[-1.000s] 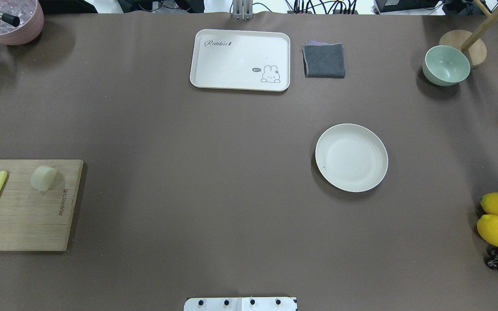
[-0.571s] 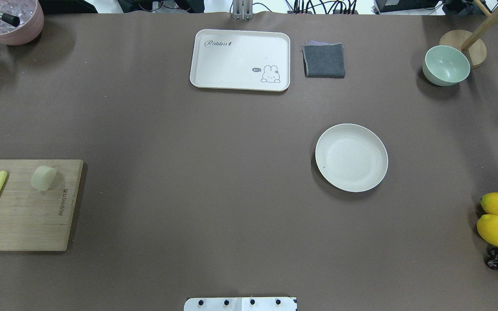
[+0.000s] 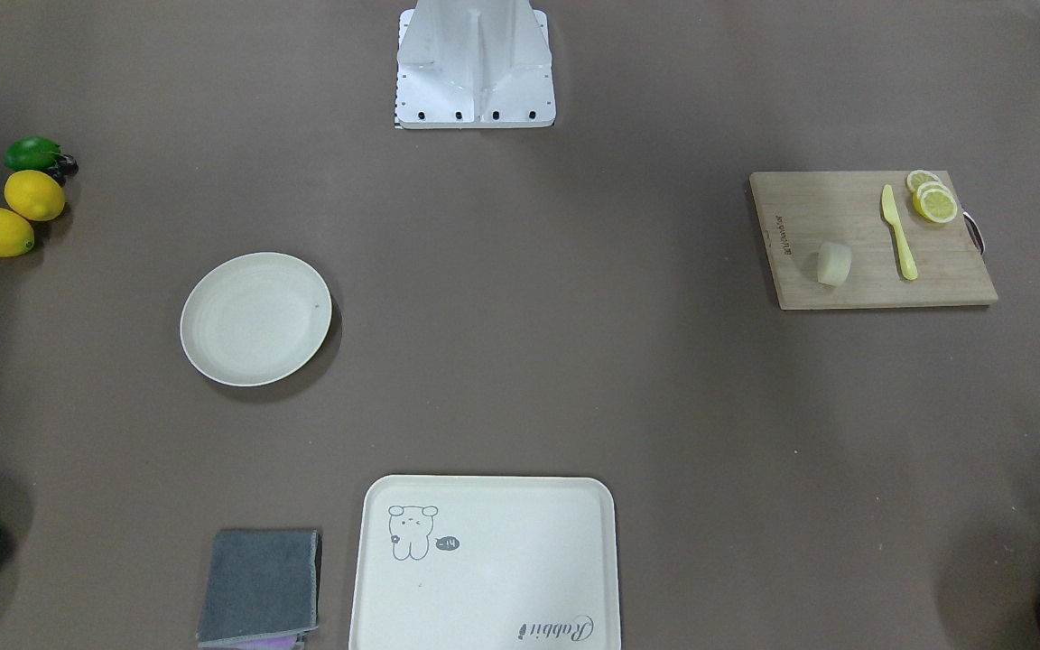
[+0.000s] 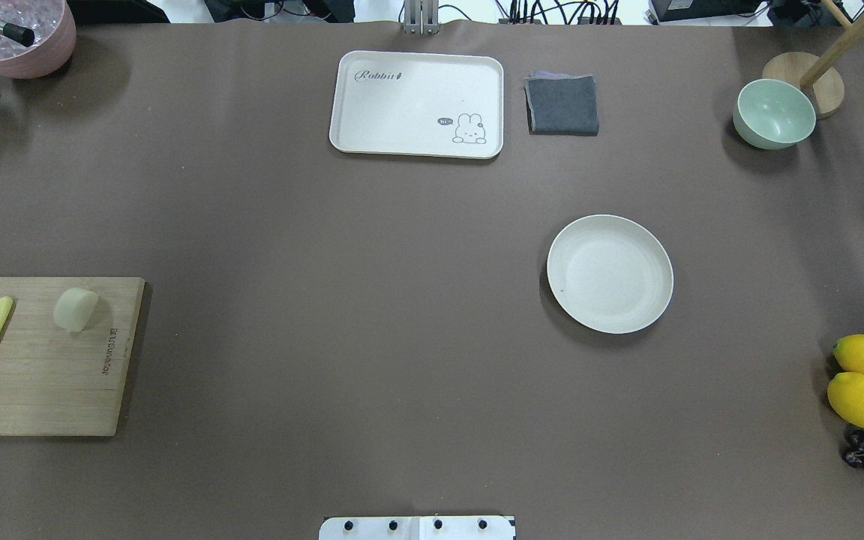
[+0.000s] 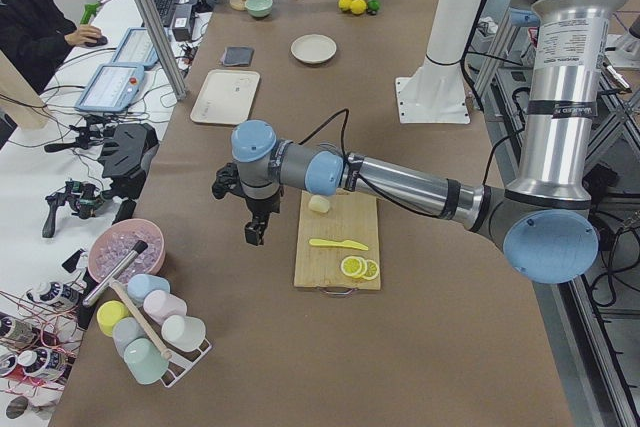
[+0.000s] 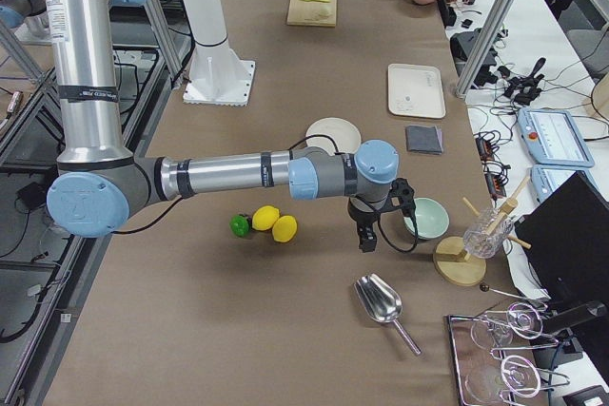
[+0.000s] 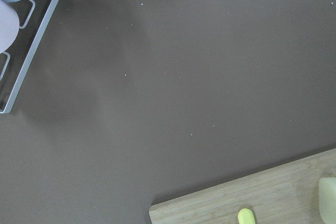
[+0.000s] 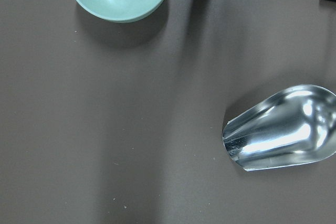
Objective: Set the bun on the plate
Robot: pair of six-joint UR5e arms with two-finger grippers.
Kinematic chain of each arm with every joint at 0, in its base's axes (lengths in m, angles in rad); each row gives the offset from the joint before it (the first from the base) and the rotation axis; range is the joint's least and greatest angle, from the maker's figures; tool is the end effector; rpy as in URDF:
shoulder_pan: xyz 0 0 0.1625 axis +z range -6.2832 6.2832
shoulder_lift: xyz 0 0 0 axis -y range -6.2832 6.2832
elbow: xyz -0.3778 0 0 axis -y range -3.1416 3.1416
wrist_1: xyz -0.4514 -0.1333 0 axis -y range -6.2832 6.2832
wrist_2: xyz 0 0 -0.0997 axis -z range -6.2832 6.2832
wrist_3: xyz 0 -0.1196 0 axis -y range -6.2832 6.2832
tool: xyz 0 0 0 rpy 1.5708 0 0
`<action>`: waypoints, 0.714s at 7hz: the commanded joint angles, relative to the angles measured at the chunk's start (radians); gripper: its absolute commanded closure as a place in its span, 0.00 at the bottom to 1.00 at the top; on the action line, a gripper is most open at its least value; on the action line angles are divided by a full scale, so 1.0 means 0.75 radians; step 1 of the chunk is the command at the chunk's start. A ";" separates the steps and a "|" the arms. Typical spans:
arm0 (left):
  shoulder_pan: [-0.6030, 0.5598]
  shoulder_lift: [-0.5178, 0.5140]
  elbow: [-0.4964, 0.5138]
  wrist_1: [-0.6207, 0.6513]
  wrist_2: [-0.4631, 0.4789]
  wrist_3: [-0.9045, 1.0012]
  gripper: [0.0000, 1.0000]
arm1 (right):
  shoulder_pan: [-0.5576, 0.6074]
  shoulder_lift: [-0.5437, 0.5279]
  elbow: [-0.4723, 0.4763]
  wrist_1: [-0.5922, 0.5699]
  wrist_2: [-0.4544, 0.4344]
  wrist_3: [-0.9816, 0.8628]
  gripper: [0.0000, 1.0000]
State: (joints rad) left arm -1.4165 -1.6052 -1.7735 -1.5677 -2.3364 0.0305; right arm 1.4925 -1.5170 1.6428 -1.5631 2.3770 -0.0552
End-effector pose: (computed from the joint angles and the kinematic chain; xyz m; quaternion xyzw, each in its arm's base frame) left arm 0.0376 -0.5697 0.4948 0.0851 0.3770 0.1284 0.9133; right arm 0.0016 -0.5799 0.5519 0.0568 -0.3921 -0.0873 0.9140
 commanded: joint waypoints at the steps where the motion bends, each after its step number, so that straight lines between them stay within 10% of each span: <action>1: -0.001 0.052 -0.049 -0.008 -0.010 -0.004 0.02 | 0.000 0.002 -0.004 0.000 -0.001 0.000 0.00; 5: 0.001 0.066 -0.061 -0.004 -0.004 -0.008 0.02 | -0.004 -0.002 -0.002 0.000 0.007 0.002 0.00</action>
State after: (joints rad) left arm -1.4158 -1.5580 -1.8171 -1.5705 -2.3413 0.0259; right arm 1.4900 -1.5169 1.6396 -1.5631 2.3792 -0.0550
